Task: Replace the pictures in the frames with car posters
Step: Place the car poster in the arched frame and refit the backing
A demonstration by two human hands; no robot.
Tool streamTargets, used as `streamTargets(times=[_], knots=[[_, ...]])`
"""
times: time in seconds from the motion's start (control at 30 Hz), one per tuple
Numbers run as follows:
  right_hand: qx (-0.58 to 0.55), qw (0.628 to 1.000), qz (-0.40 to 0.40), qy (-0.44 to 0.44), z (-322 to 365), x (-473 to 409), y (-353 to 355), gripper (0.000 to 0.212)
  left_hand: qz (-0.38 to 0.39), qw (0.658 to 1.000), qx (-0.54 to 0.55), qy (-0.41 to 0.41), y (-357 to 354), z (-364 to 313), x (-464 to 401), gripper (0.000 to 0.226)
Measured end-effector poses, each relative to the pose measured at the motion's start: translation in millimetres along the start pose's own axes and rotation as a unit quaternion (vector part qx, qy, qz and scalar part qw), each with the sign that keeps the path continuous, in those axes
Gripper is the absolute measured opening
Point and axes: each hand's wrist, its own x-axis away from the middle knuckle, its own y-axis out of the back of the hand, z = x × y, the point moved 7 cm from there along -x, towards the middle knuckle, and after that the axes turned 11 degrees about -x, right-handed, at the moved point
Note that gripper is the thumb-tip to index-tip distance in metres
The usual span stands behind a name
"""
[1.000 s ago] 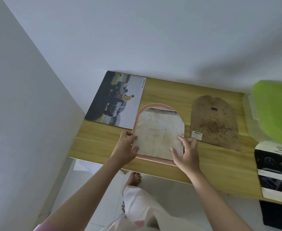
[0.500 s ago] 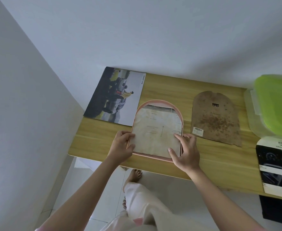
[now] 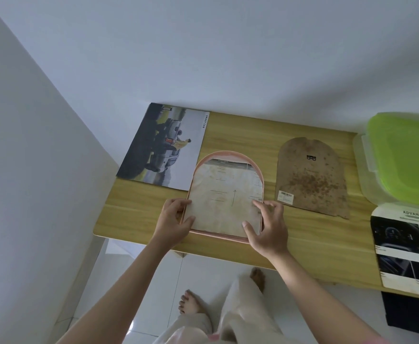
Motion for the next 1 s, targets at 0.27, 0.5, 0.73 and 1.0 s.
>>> streamTargets(times=[0.27, 0.5, 0.73, 1.0], knots=[[-0.156, 0.985, -0.027, -0.068, -13.4, 1.5, 26.0, 0.048, -0.114, 0.993, -0.016, -0.004, -11.2, -83.6, -2.5, 0.034], [-0.084, 0.981, -0.139, -0.105, -76.9, -15.5, 136.1, 0.042, -0.034, 0.998, -0.008, -0.053, -103.6, -184.3, -18.8, 0.036], [-0.023, 0.969, -0.007, -0.247, -135.6, -40.8, 156.7, 0.058, 0.042, 0.995, -0.084, 0.031, -167.5, -207.9, -32.9, 0.049], [-0.114, 0.950, -0.028, -0.288, -144.2, -66.8, 172.6, 0.050, 0.043, 0.993, -0.050, 0.097, -171.0, -202.5, -50.2, 0.053]])
